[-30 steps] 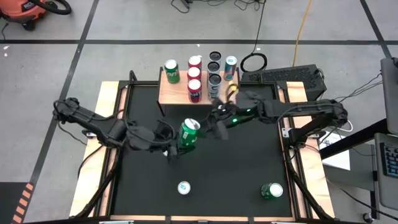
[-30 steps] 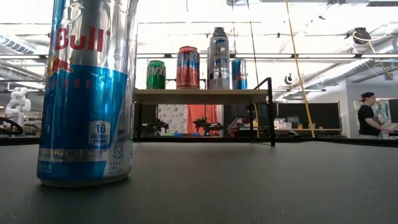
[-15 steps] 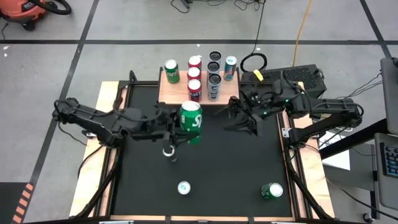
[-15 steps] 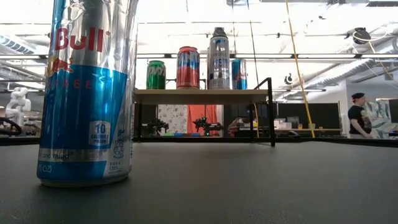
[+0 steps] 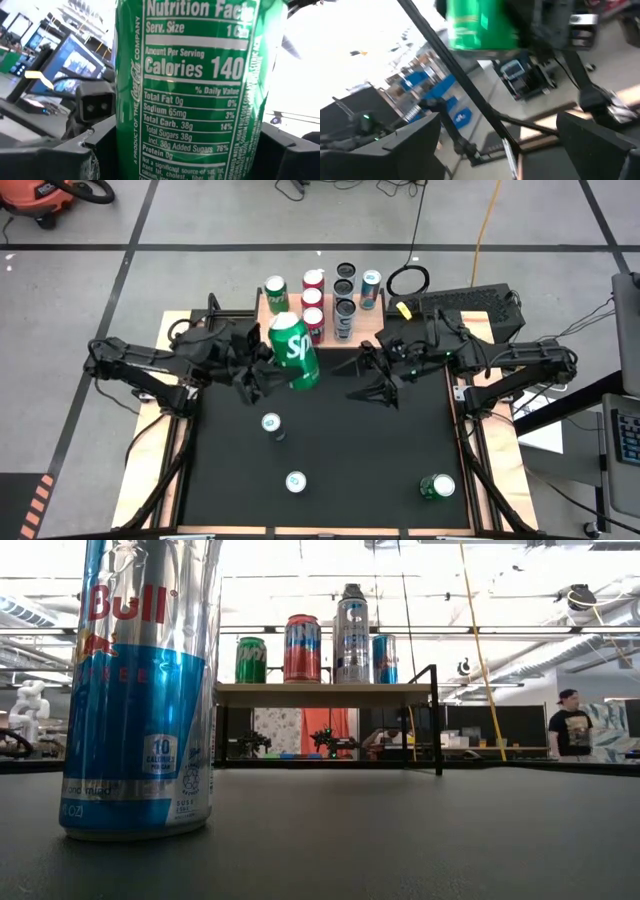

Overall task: Place canned beverage on shelf
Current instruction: Put the left green soda can on the shelf aligned with the other green soda can

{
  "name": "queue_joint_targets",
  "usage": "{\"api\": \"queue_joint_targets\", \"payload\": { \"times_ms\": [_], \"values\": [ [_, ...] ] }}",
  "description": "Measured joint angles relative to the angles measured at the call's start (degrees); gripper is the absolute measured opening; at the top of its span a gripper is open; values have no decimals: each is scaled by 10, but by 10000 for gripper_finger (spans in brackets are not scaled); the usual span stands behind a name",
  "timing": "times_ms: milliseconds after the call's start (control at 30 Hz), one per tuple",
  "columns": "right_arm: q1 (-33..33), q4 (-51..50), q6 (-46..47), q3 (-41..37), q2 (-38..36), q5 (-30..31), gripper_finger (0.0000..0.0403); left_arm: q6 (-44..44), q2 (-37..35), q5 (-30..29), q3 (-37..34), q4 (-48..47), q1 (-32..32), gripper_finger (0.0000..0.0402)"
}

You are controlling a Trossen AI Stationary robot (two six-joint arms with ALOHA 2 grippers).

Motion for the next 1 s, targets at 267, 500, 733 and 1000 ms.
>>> {"api": "queue_joint_targets", "payload": {
  "times_ms": [267, 500, 733, 1000],
  "values": [
    [-6, 102, 46, 0, 11, -3, 378, 35, 8, 19, 0, 23, 11, 302],
    [-28, 115, 93, 0, 34, -63, 378, 90, 40, 40, 1, 98, 15, 302],
    [-31, 144, 81, 0, 38, -90, 378, 88, 68, 85, 1, 104, 16, 302],
    [-32, 144, 86, 0, 48, -106, 395, 89, 90, 94, 1, 130, 19, 302]
  ]
}}
